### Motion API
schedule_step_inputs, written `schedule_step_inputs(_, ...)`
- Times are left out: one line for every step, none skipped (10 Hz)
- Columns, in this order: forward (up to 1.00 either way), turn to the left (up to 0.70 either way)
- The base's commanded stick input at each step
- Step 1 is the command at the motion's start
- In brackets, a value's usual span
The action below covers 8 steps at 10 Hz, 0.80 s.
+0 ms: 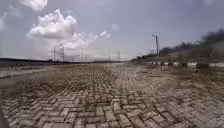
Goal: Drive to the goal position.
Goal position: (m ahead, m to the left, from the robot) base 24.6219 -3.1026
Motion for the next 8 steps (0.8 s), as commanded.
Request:
schedule_step_inputs(0.70,0.00)
schedule_step_inputs(0.70,0.00)
schedule_step_inputs(0.70,0.00)
schedule_step_inputs(0.70,0.00)
schedule_step_inputs(0.70,0.00)
schedule_step_inputs(0.70,0.00)
schedule_step_inputs(0.70,0.00)
schedule_step_inputs(0.70,0.00)
